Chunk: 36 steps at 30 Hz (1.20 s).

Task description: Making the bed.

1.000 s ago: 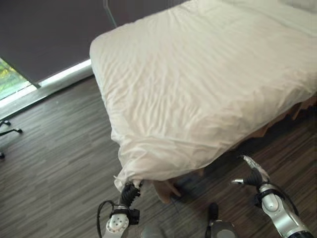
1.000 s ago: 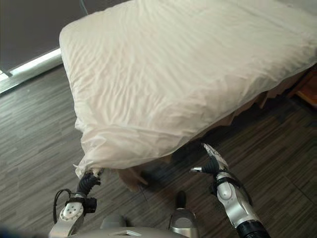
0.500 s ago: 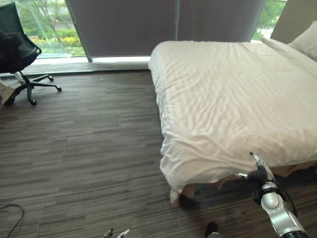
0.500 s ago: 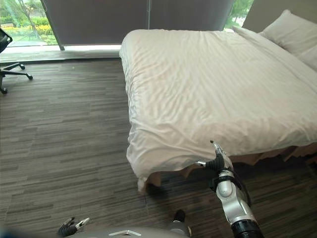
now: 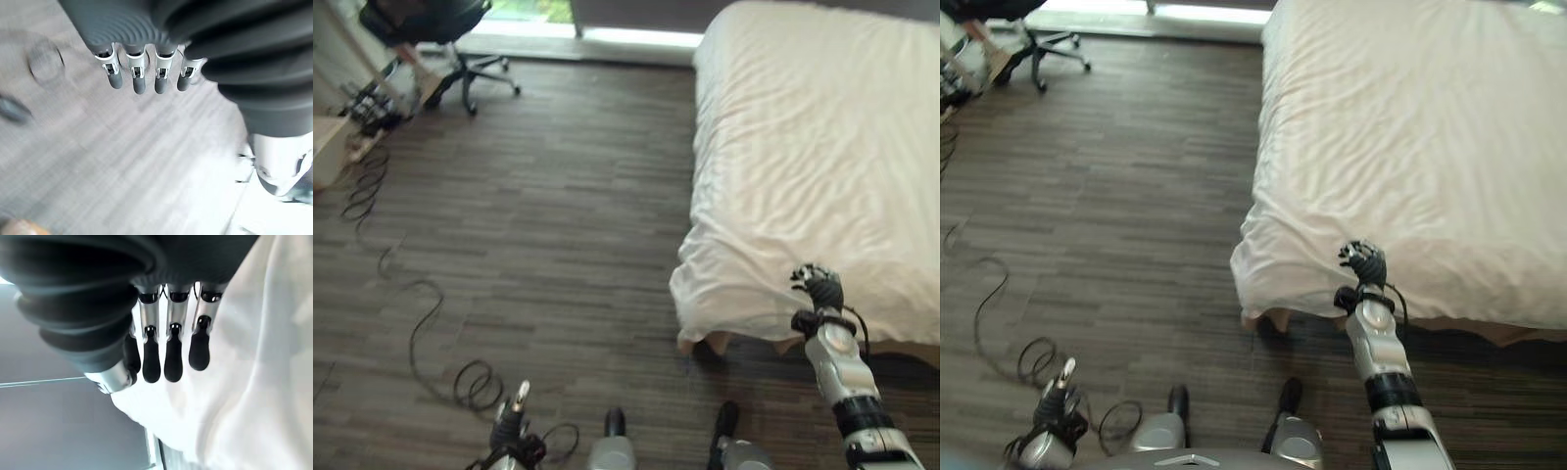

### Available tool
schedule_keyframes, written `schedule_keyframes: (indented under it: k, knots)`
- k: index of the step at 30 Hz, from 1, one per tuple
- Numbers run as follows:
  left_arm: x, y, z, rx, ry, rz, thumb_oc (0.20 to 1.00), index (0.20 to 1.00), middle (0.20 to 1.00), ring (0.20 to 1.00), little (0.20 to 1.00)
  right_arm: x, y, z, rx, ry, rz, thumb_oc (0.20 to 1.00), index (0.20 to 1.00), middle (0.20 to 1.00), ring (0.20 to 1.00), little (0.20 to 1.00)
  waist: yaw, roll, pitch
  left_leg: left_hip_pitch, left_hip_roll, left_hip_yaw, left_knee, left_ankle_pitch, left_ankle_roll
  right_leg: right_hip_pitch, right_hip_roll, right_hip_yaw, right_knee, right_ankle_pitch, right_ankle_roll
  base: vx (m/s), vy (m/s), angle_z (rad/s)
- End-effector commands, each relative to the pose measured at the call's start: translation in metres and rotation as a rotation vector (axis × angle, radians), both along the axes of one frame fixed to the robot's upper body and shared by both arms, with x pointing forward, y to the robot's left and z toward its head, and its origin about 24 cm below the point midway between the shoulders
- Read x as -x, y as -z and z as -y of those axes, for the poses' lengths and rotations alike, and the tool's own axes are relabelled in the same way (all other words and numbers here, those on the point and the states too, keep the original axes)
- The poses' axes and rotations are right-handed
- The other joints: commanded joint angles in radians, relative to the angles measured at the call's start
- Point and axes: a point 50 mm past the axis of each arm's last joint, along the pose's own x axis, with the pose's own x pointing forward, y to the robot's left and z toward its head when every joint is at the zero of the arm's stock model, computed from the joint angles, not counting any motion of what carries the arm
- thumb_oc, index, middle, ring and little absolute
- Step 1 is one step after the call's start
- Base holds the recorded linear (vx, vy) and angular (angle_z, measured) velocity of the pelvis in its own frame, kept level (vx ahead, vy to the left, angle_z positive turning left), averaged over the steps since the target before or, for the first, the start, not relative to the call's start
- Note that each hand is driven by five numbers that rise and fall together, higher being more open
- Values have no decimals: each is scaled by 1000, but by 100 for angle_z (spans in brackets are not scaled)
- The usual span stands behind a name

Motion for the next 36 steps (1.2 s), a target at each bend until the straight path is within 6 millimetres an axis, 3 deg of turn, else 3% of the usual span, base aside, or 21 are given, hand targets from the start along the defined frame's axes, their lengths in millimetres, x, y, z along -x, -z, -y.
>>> schedule_keyframes:
  k: [1, 3, 4, 5, 8, 12, 14, 16, 23, 25, 26, 28, 29, 30, 31, 32, 34, 36]
  knots:
    - [-14, -17, -12, 59, -47, 174, 1000, 1000, 1000, 1000, 1000, -12, -43, 17, -213, 71, 272, 200, 200, 200, 200, 200, 7, 3, 17, -24, -44, 39, -8, -62, -17, -48, -91, -42, 73, -107, 57, -42, -223, 36]
    - [-17, -14, 3, 166, -49, 228, 1000, 1000, 1000, 1000, 1000, -21, -68, 24, -289, 72, 394, 200, 200, 200, 200, 200, 28, 32, 46, -75, -30, 32, -11, -40, -40, -80, -89, -64, 65, -106, 55, -15, -189, 42]
    - [-18, -14, 3, 167, -48, 230, 1000, 1000, 1000, 1000, 1000, -21, -68, 25, -288, 72, 396, 200, 200, 200, 200, 200, 28, 34, 44, -78, -29, 30, -11, -39, -41, -83, -88, -65, 66, -106, 54, -14, -130, 30]
    - [-20, -14, 14, 217, -10, 257, 1000, 1000, 1000, 1000, 1000, -27, -94, 35, -290, 84, 480, 200, 200, 200, 200, 200, 43, 53, 61, -112, -21, 28, -12, -27, -54, -102, -86, -77, 62, -107, 53, 78, -129, 20]
    - [-29, -16, 36, 281, 84, 302, 1000, 1000, 1000, 1000, 1000, -31, -140, 57, -281, 134, 637, 200, 200, 200, 200, 200, 68, 89, 77, -178, -4, 17, -12, -23, -86, -137, -75, -88, 43, -128, 63, 47, -148, 8]
    - [-35, -17, 50, 311, 160, 317, 1000, 1000, 1000, 1000, 1000, -32, -158, 64, -306, 167, 707, 200, 200, 200, 200, 200, 81, 122, 96, -241, 1, 8, -12, -6, -98, -188, -71, -99, 48, -129, 63, -5, -53, 12]
    - [-36, -15, 55, 330, 164, 312, 1000, 1000, 1000, 1000, 1000, -37, -151, 60, -351, 175, 683, 200, 200, 200, 200, 200, 87, 135, 103, -263, 3, 5, -12, 1, -102, -210, -69, -101, 50, -129, 62, -8, -14, 3]
    - [-35, -12, 60, 349, 162, 304, 1000, 1000, 1000, 1000, 1000, -44, -133, 42, -406, 145, 624, 200, 200, 200, 200, 200, 90, 139, 107, -278, 4, 5, -12, 2, -103, -226, -67, -102, 53, -128, 62, 0, 0, 0]
    - [-36, -5, 76, 435, 174, 278, 1000, 1000, 1000, 1000, 1000, -50, -47, -57, -580, -71, 310, 200, 200, 200, 200, 200, 97, 151, 143, -296, -3, -6, -12, 8, -96, -249, -67, -102, 62, -118, 58, -10, 9, -2]
    - [-38, -5, 79, 446, 186, 279, 1000, 1000, 1000, 1000, 1000, -46, -30, -82, -600, -148, 238, 200, 200, 200, 200, 200, 96, 152, 153, -301, -6, -11, -12, 8, -95, -249, -72, -110, 63, -114, 59, 0, 0, 0]
    - [-37, -5, 78, 446, 185, 279, 1000, 1000, 1000, 1000, 1000, -45, -29, -83, -600, -149, 237, 200, 200, 200, 200, 200, 94, 152, 153, -301, -7, -12, -12, 8, -95, -249, -73, -111, 63, -114, 59, -31, 31, 2]
    - [-41, -4, 85, 467, 227, 276, 1000, 1000, 1000, 1000, 1000, -42, -9, -114, -630, -252, 127, 200, 200, 200, 200, 200, 106, 157, 169, -314, -17, -27, -12, 8, -92, -250, -82, -121, 64, -110, 59, -41, 40, 5]
    - [-42, -4, 85, 467, 226, 277, 1000, 1000, 1000, 1000, 1000, -42, -9, -114, -631, -253, 128, 200, 200, 200, 200, 200, 105, 156, 170, -314, -17, -28, -12, 8, -92, -251, -82, -122, 64, -110, 59, -21, 59, 7]
    - [-81, -14, 89, 443, 231, 291, 1000, 1000, 1000, 1000, 1000, -33, 4, -146, -638, -350, 48, 200, 200, 200, 200, 200, 91, 148, 167, -313, -15, -26, -12, 9, -94, -254, -81, -117, 65, -107, 60, -1, 43, 10]
    - [-86, -16, 87, 441, 228, 299, 1000, 1000, 1000, 1000, 1000, -34, 1, -147, -636, -357, 54, 200, 200, 200, 200, 200, 88, 146, 176, -313, -16, -25, -12, 9, -94, -255, -81, -116, 66, -108, 60, -10, 85, 33]
    - [-129, -43, 95, 440, 244, 414, 1000, 1000, 1000, 1000, 1000, -20, 18, -181, -601, -487, -42, 200, 200, 200, 200, 200, 76, 124, 178, -314, -18, -24, -12, 6, -98, -257, -81, -110, 63, -103, 62, -9, 46, 37]
    - [-144, -54, 104, 446, 260, 440, 1000, 1000, 1000, 1000, 1000, -22, 22, -188, -513, -523, -93, 200, 200, 200, 200, 200, 79, 118, 174, -317, -22, -31, -12, 4, -98, -253, -83, -113, 59, -101, 63, -9, 14, 27]
    - [-143, -56, 106, 439, 278, 452, 1000, 1000, 1000, 1000, 1000, -28, 20, -185, -467, -510, -114, 200, 200, 200, 200, 200, 85, 119, 169, -319, -25, -36, -12, 4, -97, -244, -84, -122, 55, -101, 64, -15, -6, 25]
